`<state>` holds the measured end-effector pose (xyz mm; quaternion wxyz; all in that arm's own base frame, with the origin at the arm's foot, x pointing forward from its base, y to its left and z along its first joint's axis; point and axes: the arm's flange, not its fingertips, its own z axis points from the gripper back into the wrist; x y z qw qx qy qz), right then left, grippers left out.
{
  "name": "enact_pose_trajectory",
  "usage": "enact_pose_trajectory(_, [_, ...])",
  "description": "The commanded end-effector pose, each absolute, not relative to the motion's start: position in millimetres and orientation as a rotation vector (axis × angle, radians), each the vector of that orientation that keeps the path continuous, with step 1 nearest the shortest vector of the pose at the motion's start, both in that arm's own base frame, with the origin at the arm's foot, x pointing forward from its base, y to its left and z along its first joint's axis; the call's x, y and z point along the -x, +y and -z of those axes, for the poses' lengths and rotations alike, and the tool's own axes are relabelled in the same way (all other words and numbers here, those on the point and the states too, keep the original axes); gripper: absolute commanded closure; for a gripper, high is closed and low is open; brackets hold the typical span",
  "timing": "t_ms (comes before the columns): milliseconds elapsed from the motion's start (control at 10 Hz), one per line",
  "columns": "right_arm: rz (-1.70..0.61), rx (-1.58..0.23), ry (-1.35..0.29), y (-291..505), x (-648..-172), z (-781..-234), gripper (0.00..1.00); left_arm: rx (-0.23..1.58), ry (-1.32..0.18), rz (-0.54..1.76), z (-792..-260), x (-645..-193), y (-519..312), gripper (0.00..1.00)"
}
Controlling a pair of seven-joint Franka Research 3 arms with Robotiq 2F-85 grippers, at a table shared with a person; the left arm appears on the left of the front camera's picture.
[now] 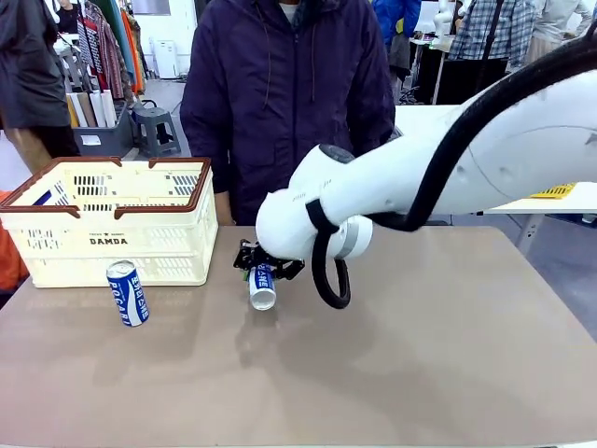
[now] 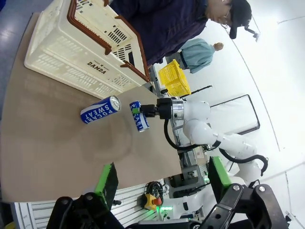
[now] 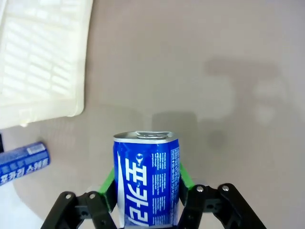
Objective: Place the drinks into the Shopping basket.
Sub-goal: Pick up one drink and place it into the Shopping basket.
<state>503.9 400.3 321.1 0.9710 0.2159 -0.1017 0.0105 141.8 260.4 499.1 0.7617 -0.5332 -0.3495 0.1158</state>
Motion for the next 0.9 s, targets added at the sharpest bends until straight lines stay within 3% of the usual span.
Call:
enact_pose_trajectory(0, [0.091,-0.341,-0.373,419.0,-472.6,-321.8,1.00,1.166,-0.786,-0.241,-499.9,-140.2,261.2,0.00])
enact_pose_trajectory(700, [0.058,-0.280,-0.208,416.5,-469.7,-290.4,1.00,1.166,-0.786,-0.241,-499.9,-140.2,261.2,0.00])
enact_pose_trajectory(800, [0.045,-0.282,-0.190,416.5,-469.4,-288.9,0.53,1.166,-0.786,-0.241,-499.9,-140.2,261.2,0.00])
